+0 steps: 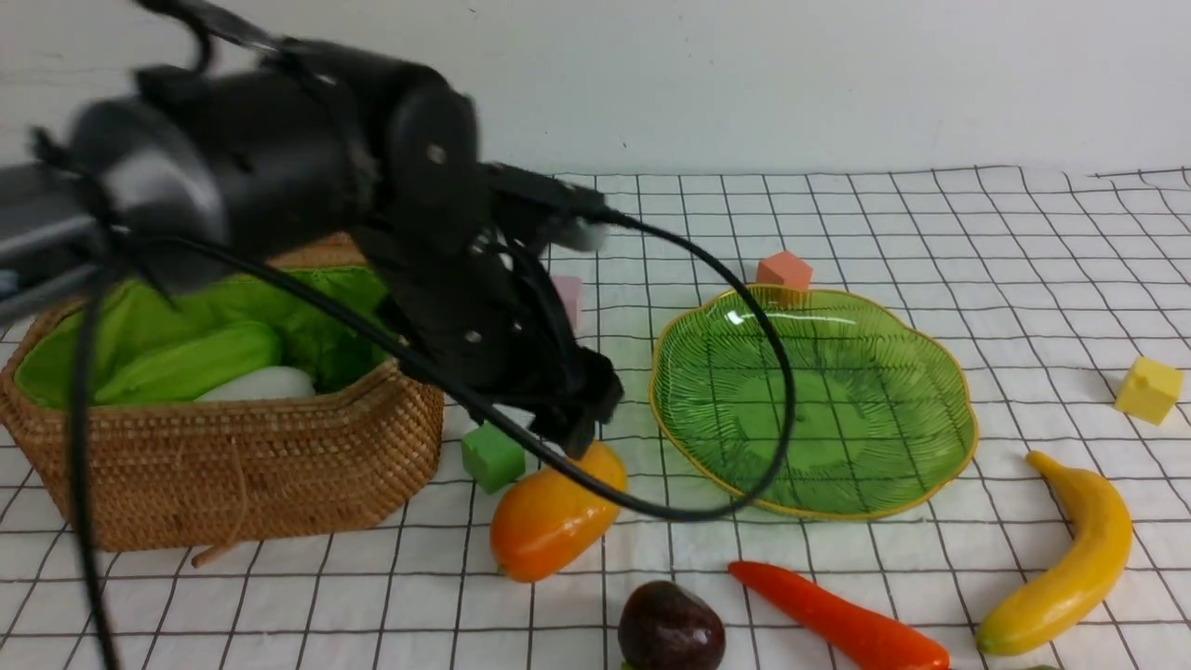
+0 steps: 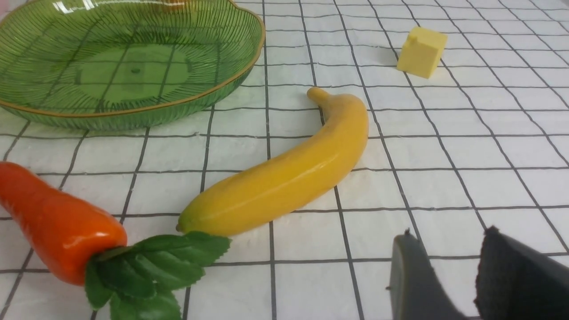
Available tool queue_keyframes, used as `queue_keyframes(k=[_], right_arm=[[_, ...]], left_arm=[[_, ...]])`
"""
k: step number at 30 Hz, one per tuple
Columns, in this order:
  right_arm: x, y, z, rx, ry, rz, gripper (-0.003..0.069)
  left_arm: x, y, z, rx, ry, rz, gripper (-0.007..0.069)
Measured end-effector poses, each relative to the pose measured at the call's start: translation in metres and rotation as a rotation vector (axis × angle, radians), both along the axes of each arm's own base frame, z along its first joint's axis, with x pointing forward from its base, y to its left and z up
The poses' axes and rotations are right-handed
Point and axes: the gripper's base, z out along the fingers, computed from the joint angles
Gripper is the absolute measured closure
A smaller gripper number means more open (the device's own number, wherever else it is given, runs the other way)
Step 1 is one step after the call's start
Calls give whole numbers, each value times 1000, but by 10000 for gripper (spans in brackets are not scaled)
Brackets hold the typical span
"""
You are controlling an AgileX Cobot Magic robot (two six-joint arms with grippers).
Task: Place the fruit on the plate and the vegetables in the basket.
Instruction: Grab the mango with your left arm and place it on the right plate
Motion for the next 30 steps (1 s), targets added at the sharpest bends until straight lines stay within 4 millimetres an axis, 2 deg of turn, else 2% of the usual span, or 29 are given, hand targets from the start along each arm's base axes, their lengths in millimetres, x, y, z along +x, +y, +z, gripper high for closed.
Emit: queue_keyframes(k=[1, 3, 6, 9, 14, 18, 23, 26, 30], right_arm=[[0, 0, 0, 0, 0, 0, 414], [0, 0, 0, 0, 0, 0, 414], [0, 0, 0, 0, 0, 0, 414], [0, 0, 0, 0, 0, 0, 414], [0, 0, 0, 0, 0, 0, 414], [0, 0, 0, 0, 0, 0, 414], [0, 0, 0, -1, 0, 0, 414], [0, 0, 0, 0, 0, 0, 414], [0, 0, 0, 0, 0, 0, 414]], left_arm=[[0, -1, -3, 8, 4, -4, 12], [14, -21, -24, 60, 35, -18, 13], [26, -32, -41, 87, 66, -11, 18], [34, -35, -54, 121, 86, -9, 21], [35, -37, -73, 152, 147, -13, 41], [33, -39, -73, 137, 165, -60, 77], [31, -39, -67, 161, 199, -117, 80], [35, -42, -48, 146, 169, -129, 80], [47, -52, -6, 36, 52, -96, 80]])
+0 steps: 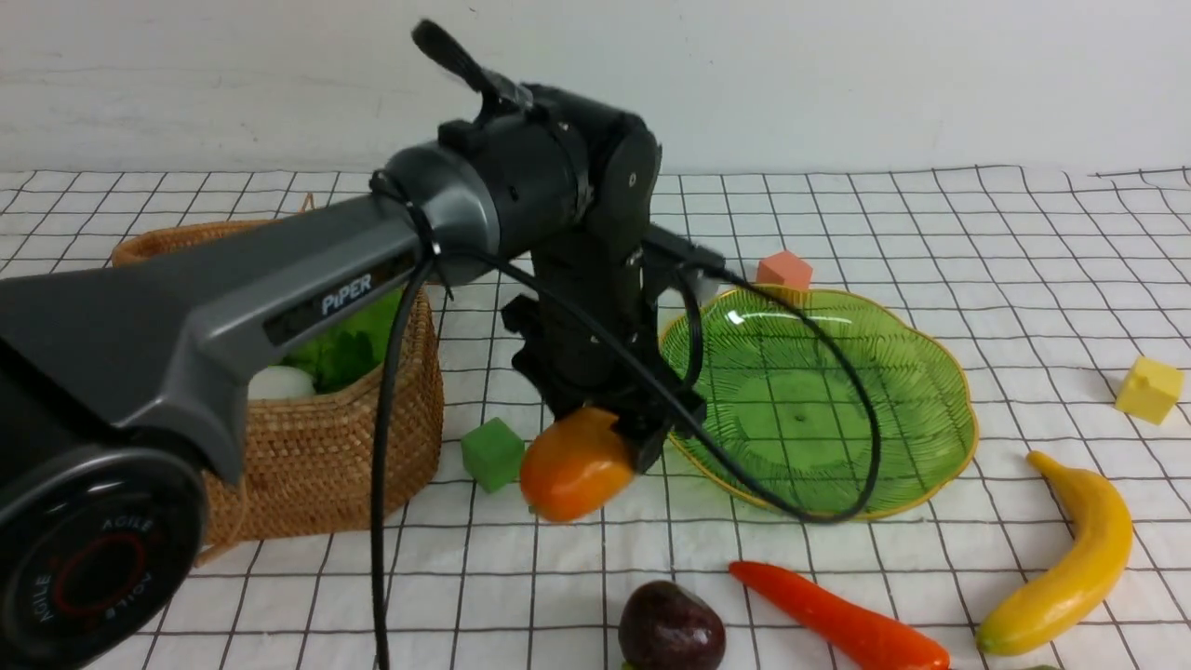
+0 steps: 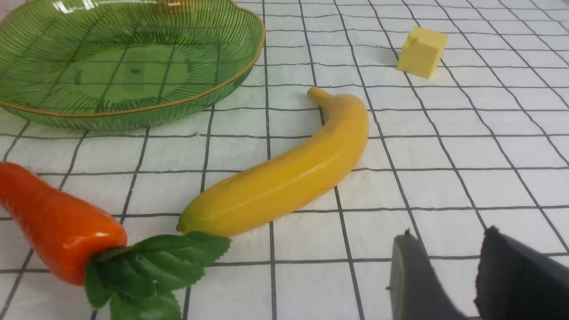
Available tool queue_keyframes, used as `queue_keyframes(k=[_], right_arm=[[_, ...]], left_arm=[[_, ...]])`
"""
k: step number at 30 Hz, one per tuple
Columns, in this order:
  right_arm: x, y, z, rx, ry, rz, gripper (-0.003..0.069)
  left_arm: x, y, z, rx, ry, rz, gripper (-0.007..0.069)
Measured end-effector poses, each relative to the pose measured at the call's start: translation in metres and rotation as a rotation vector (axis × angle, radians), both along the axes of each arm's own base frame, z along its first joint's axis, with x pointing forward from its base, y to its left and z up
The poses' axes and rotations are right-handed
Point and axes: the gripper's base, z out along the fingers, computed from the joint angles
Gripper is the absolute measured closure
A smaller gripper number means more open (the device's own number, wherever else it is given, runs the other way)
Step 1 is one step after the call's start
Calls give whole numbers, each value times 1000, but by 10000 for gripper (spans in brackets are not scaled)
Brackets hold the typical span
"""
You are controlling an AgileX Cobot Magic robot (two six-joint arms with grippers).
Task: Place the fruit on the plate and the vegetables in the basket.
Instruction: Grab the mango with your left arm and place it on the right plate
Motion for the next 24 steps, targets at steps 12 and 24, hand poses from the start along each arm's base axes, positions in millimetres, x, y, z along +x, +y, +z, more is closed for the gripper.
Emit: queue_keyframes(k=[12, 24], right_arm=[[0, 0, 0, 0, 0, 0, 414], [0, 0, 0, 0, 0, 0, 414]], left_arm=[[33, -49, 8, -475, -227, 139, 80], [36, -48, -11, -401, -207, 129, -22]])
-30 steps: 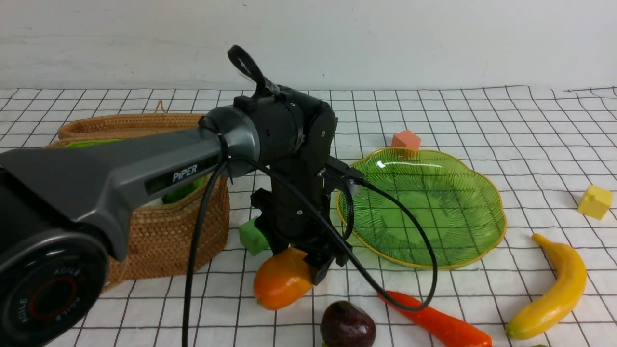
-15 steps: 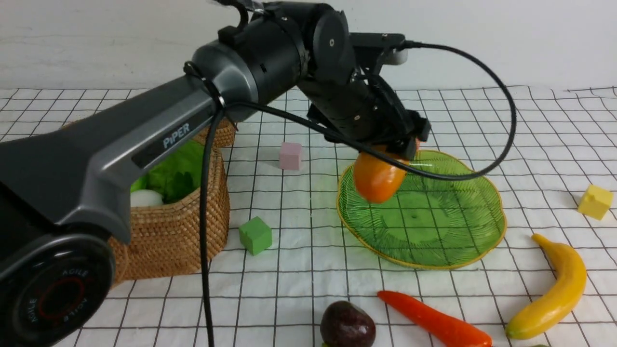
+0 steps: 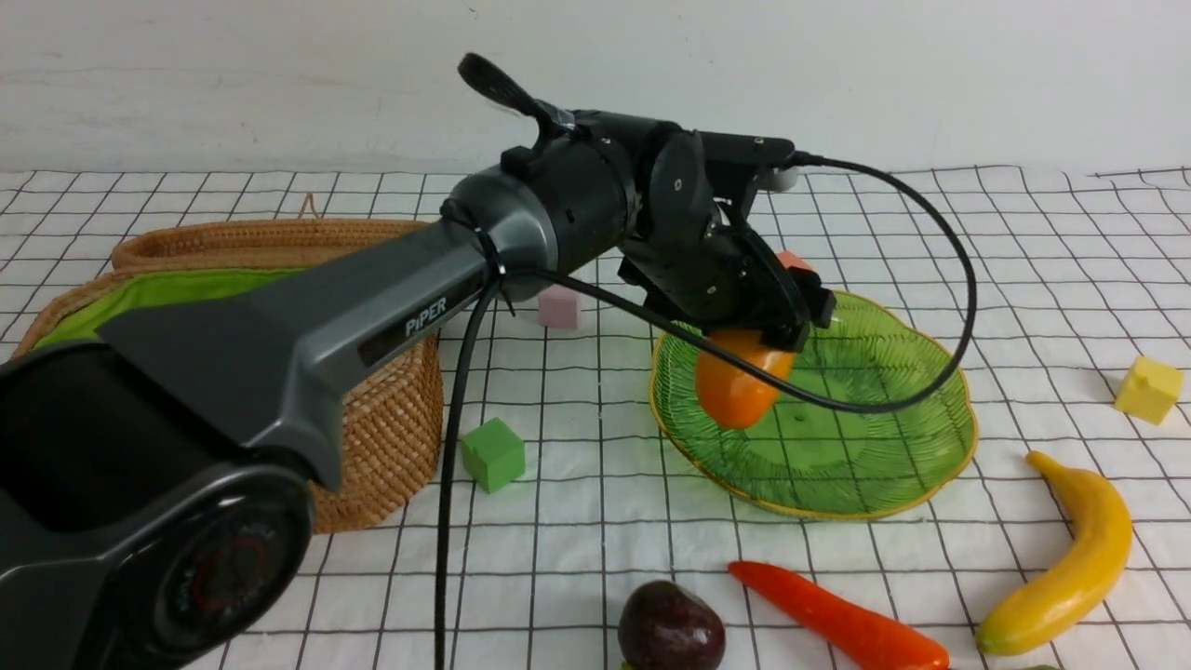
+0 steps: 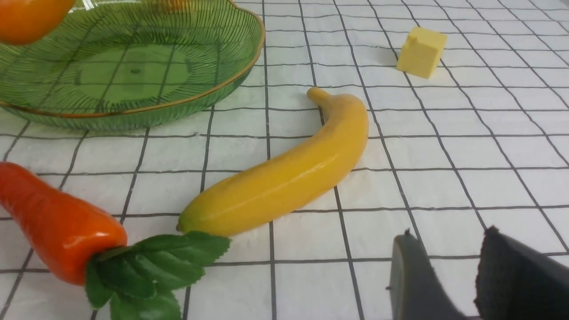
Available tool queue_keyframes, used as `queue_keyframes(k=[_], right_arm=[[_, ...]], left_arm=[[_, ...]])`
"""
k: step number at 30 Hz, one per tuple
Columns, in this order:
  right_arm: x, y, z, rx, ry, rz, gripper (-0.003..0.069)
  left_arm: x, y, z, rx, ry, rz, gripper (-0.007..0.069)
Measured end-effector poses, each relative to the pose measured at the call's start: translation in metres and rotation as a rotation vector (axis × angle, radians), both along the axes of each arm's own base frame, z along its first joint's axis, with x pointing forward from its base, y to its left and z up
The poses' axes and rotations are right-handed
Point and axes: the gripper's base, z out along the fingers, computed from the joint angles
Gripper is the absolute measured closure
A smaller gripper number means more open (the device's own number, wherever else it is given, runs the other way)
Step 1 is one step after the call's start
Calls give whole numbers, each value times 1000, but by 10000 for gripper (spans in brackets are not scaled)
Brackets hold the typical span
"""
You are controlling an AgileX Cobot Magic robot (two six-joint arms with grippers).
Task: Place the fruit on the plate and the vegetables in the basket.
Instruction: Grab the mango with your left arm and place it on the right plate, then use the right arm to grab a mangosteen and put it into the right plate
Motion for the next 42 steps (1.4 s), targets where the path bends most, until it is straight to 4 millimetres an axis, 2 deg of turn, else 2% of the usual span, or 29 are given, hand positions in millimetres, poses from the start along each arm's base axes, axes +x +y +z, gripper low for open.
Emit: queue_keyframes(k=[3, 6, 10, 13, 14, 18, 20, 21, 22, 24, 25, 26, 27, 28, 29, 31, 34, 37, 41, 42], right_arm=[[0, 0, 0, 0, 0, 0, 414], [0, 0, 0, 0, 0, 0, 414], [0, 0, 0, 0, 0, 0, 414], [0, 0, 0, 0, 0, 0, 414], [0, 0, 0, 0, 0, 0, 414], [0, 0, 0, 0, 0, 0, 414], [0, 0, 0, 0, 0, 0, 414], [0, 0, 0, 0, 0, 0, 414], [0, 0, 0, 0, 0, 0, 414], [0, 0, 0, 0, 0, 0, 414], [0, 0, 0, 0, 0, 0, 414], [0, 0, 0, 0, 0, 0, 414], [0, 0, 0, 0, 0, 0, 414], [0, 0, 0, 0, 0, 0, 414], [0, 0, 0, 0, 0, 0, 414], [0, 0, 0, 0, 0, 0, 414], [0, 0, 0, -1, 0, 0, 414], [0, 0, 0, -1, 0, 0, 414], [0, 0, 0, -1, 0, 0, 414], [0, 0, 0, -1, -2, 0, 414]], left_arm=[[-4, 4, 7, 27, 14, -8, -43], [-17, 17, 35, 104, 30, -26, -36], [-49, 51, 100, 233, 18, -20, 44], [-78, 77, 154, 202, -56, 36, 127], [-97, 93, 182, 162, -101, 57, 168], [-183, 158, 250, 61, -226, 93, 377], [-213, 181, 252, 57, -237, 103, 460], [-241, 202, 258, 28, -264, 119, 519], [-272, 226, 254, 4, -274, 141, 574], [-294, 243, 246, -18, -273, 164, 615], [-313, 257, 242, -52, -286, 183, 636], [-338, 275, 218, -95, -274, 211, 638], [-346, 281, 212, -109, -274, 216, 638], [-371, 297, 186, -163, -256, 224, 638], [-382, 302, 168, -185, -230, 223, 638], [-395, 306, 134, -210, -162, 207, 638], [-401, 305, 109, -235, -124, 190, 638], [-409, 312, 101, -302, -192, 188, 638], [-432, 331, 94, -423, -355, 190, 638], [-444, 341, 91, -469, -421, 192, 638]])
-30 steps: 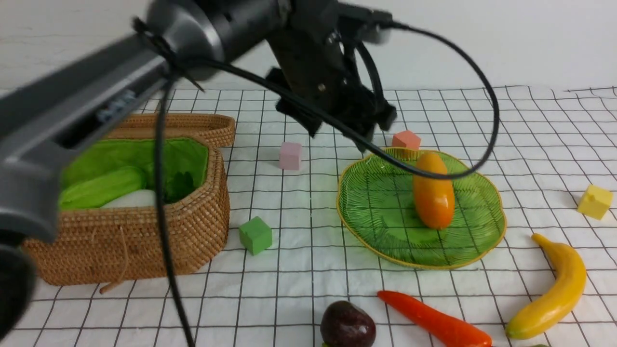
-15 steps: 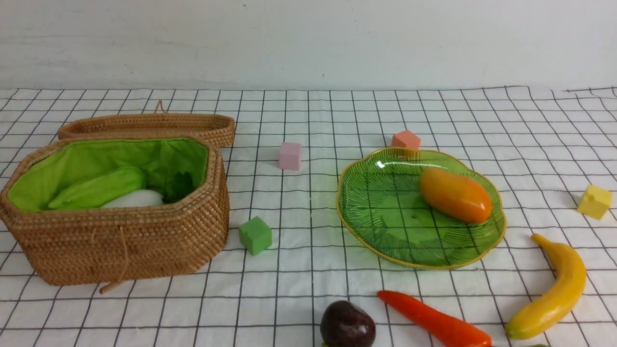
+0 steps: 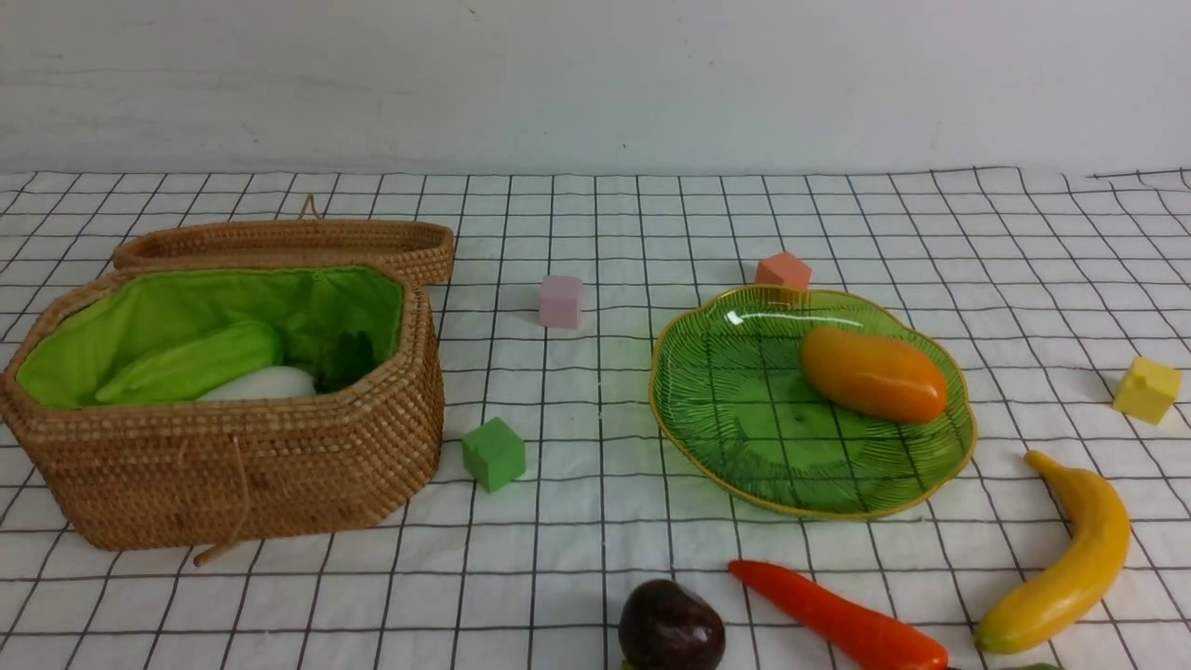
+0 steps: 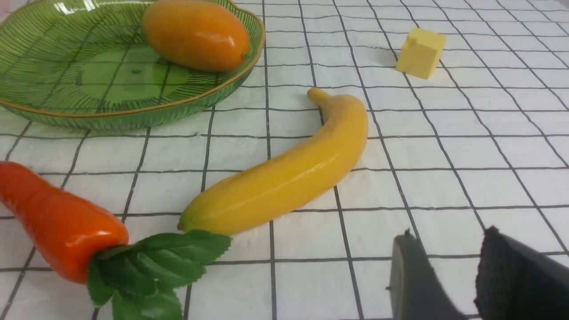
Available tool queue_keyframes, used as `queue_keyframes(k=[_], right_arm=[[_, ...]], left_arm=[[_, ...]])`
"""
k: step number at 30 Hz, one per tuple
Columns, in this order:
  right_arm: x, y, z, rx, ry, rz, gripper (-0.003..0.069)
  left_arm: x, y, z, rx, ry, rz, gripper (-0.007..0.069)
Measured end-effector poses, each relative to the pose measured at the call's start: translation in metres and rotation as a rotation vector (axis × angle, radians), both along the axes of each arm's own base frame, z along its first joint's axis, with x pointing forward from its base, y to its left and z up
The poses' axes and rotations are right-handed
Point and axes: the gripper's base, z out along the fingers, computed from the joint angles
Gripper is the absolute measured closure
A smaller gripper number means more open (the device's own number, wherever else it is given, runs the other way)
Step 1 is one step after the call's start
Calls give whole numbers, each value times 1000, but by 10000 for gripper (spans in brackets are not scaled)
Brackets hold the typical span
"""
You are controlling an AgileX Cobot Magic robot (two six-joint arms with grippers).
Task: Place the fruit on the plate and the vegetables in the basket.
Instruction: Use the right arm to grab a mangosteen and put it into the right plate
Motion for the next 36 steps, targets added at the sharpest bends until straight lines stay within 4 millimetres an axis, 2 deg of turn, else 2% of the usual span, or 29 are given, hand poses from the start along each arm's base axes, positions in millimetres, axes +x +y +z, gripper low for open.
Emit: queue_keyframes(k=[4, 8, 18, 23, 26, 28, 29, 31, 32, 36], right_arm=[[0, 0, 0, -1, 0, -1, 414], [0, 0, 0, -2, -1, -1, 414], [0, 0, 0, -2, -2, -1, 414], [0, 0, 0, -3, -2, -1, 414], [0, 0, 0, -2, -2, -1, 414], [0, 0, 0, -2, -2, -1, 414], [0, 0, 0, -2, -2, -1, 414], [0, 0, 0, -2, -2, -1, 414], [0, 0, 0, -3, -2, -1, 414], [0, 0, 0, -3, -2, -1, 414]], left_arm=[[-11, 9, 0, 8, 2, 7, 638], [-12, 7, -2, 7, 33, -16, 638], [-3, 2, 1, -37, -40, -2, 638], [11, -7, -5, -15, -141, 39, 638], [31, -21, -26, 69, -232, 154, 637], [48, -28, -49, 124, -260, 245, 637], [57, -30, -63, 146, -252, 285, 637], [64, -31, -77, 162, -244, 331, 637], [70, -31, -94, 182, -221, 381, 637], [81, -28, -143, 245, -92, 469, 634]])
